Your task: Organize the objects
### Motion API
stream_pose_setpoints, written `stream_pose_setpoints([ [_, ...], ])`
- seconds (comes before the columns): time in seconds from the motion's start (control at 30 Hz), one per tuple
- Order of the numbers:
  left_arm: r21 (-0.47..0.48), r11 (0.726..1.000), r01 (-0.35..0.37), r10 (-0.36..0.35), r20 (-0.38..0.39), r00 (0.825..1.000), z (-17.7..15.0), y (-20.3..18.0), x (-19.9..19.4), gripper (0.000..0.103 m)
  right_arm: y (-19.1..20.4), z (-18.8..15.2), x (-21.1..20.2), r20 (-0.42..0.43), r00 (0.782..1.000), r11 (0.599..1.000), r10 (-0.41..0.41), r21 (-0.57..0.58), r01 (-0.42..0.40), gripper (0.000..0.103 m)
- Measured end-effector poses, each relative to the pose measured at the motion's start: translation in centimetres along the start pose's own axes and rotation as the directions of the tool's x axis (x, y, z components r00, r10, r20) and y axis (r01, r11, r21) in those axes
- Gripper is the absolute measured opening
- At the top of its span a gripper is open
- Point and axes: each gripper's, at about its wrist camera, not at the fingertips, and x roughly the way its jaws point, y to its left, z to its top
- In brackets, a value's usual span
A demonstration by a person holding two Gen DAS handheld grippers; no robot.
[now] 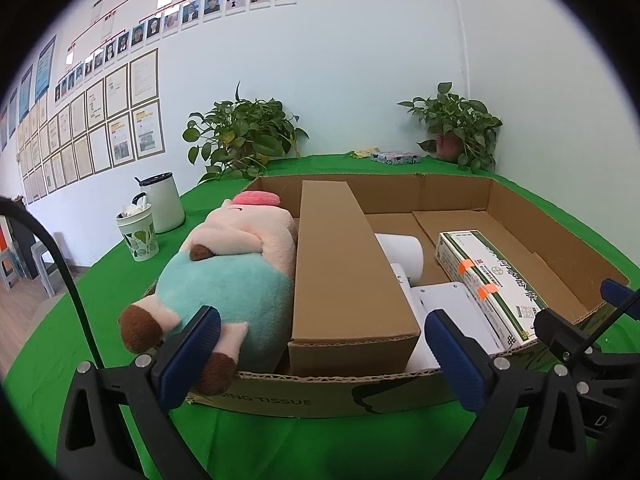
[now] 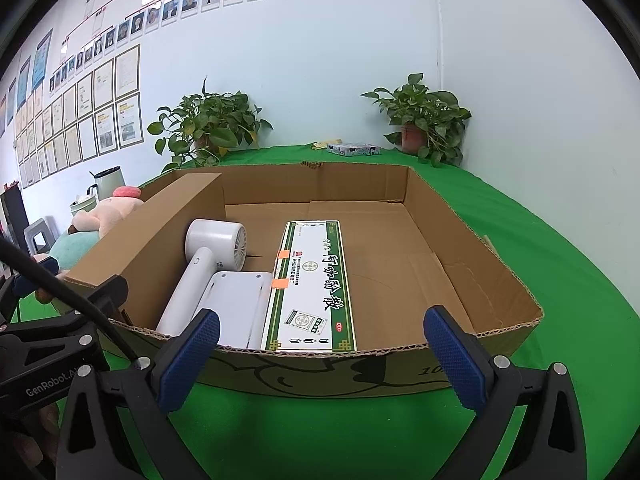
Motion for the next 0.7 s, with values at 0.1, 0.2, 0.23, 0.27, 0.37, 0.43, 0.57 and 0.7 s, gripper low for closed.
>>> stream_pose_setpoints([
  [0.1, 0.000, 1.000, 0.000, 0.000, 0.001, 1.000, 0.00, 0.02, -0.01, 0.102, 0.00, 0.04, -0.09, 0.000, 1.000, 1.000, 0.000, 0.000, 0.000, 0.103],
  [0.2, 0.000, 1.000, 0.002, -0.002, 0.001, 1.000, 0.02, 0.02, 0.02, 0.102, 0.01, 0.03, -0.10, 0.000, 1.000, 1.000, -0.001, 0.000, 0.001, 0.103],
  [0.23, -0.001, 1.000, 0.003, -0.003, 0.001, 1.000, 0.02, 0.02, 0.02, 0.102, 0.01, 0.03, -0.09, 0.000, 1.000, 1.000, -0.001, 0.000, 0.001, 0.103],
  [0.27, -0.002, 1.000, 0.003, -0.003, 0.001, 1.000, 0.02, 0.01, 0.00, 0.102, 0.01, 0.03, -0.10, 0.000, 1.000, 1.000, -0.001, 0.000, 0.001, 0.103],
  [0.37, -0.003, 1.000, 0.002, -0.002, 0.002, 1.000, -0.02, 0.03, -0.07, 0.102, 0.01, 0.04, -0.10, 0.000, 1.000, 1.000, -0.001, 0.000, 0.001, 0.103],
  [0.43, -0.003, 1.000, 0.002, -0.002, 0.002, 1.000, -0.02, 0.04, -0.06, 0.102, 0.01, 0.03, -0.11, 0.000, 1.000, 1.000, -0.001, 0.000, 0.001, 0.103],
  [0.57, -0.004, 1.000, 0.002, -0.002, 0.002, 1.000, -0.03, 0.03, -0.07, 0.102, 0.01, 0.04, -0.12, 0.000, 1.000, 1.000, -0.002, 0.000, 0.002, 0.103],
  [0.7, -0.003, 1.000, 0.001, -0.001, 0.002, 1.000, -0.05, 0.05, -0.11, 0.102, 0.03, -0.04, -0.08, -0.002, 1.000, 1.000, -0.006, -0.002, 0.006, 0.103],
])
